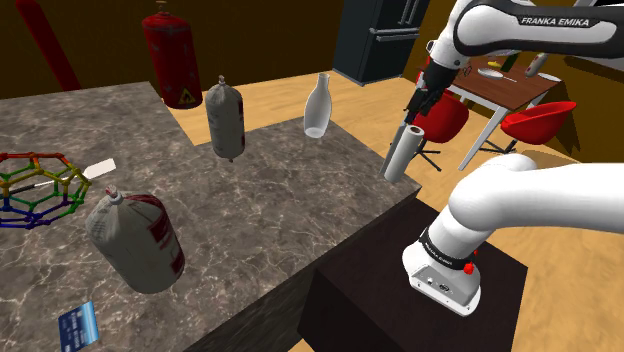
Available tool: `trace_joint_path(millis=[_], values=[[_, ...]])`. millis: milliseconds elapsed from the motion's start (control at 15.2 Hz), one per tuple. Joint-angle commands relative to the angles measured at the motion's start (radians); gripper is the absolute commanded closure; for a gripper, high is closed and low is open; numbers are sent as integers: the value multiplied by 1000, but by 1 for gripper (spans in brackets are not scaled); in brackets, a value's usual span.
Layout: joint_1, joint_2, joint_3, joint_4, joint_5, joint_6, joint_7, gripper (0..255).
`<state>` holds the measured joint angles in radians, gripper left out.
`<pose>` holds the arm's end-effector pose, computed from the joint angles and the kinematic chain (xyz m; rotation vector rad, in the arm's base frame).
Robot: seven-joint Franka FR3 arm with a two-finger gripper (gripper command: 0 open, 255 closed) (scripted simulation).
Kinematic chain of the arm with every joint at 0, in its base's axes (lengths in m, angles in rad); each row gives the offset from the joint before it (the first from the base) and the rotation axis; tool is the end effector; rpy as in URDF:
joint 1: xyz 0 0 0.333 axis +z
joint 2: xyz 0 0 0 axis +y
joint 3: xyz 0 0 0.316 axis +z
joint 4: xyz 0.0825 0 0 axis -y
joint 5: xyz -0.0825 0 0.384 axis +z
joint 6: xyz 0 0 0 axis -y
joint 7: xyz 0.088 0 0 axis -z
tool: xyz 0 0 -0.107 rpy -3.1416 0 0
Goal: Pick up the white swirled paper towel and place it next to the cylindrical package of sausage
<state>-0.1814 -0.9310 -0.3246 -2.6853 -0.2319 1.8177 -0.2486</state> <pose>0.2452 -0.1614 0.4823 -3.1202 0.1311 -0.0807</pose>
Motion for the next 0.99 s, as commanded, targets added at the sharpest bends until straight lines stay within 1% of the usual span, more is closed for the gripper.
trace_joint_path(millis=[0, 132, 330, 660, 924], values=[[-27, 3, -39, -32, -39, 24, -32, 0], [-56, 14, -81, -58, -80, 51, -65, 0], [-63, 23, -95, -85, -94, 84, -69, 0], [-71, 50, -122, -145, -119, 171, -66, 0], [-71, 50, -122, -145, -119, 171, -66, 0]])
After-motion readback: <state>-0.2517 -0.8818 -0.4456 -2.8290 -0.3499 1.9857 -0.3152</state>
